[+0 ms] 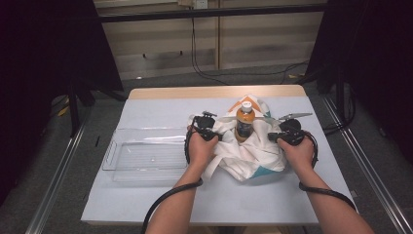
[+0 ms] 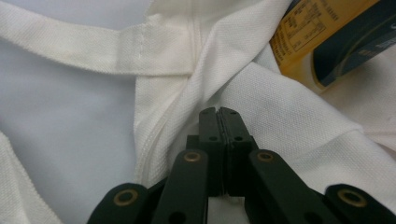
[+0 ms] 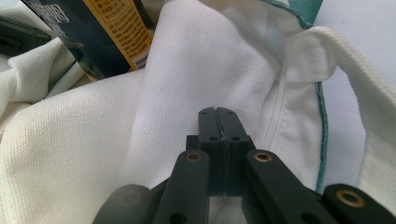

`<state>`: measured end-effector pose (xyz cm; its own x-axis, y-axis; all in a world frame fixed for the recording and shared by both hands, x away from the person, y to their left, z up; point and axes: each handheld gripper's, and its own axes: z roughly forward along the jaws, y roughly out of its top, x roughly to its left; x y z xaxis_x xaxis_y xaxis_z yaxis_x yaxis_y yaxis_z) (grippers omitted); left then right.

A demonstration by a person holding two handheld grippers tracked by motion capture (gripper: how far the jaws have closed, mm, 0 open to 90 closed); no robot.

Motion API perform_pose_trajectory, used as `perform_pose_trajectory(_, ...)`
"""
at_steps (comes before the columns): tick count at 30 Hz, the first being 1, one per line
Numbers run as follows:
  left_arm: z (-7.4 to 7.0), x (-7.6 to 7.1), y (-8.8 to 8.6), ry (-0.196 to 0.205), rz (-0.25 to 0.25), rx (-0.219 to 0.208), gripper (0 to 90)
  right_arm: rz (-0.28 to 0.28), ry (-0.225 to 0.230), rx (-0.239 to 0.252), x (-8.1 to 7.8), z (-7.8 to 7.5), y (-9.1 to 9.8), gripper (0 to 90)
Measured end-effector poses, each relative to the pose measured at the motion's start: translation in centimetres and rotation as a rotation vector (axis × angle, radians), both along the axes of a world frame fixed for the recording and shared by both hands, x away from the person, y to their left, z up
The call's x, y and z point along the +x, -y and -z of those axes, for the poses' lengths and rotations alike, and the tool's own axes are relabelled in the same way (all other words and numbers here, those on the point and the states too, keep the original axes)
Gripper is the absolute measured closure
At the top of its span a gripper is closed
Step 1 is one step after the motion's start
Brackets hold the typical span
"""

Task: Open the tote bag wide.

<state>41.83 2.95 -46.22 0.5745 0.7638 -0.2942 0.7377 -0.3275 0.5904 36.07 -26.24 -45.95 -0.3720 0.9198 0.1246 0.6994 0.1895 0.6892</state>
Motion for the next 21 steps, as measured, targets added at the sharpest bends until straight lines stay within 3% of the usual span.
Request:
perform_pose_trajectory(6,-1.2,-0.1,-0.2,0.011,0.005,-0.033,86.1,0.006,0.012,0.003,0.1,-0.4,0.1,90.0)
perform_pose_trajectory(7,-1.4,-0.2,-0.1,0.014,-0.005,-0.056,86.0,0.006,0.012,0.006,0.1,-0.4,0.1,90.0)
perform_pose_trajectory(13,-2.8,-0.8,0.2,0.044,0.034,-0.062,85.5,0.001,0.012,-0.005,0.1,-0.7,0.0,90.0)
perform_pose_trajectory(21,-3.2,-1.9,0.3,0.044,0.069,-0.113,84.9,-0.011,0.019,-0.006,0.0,-0.8,-0.6,90.0)
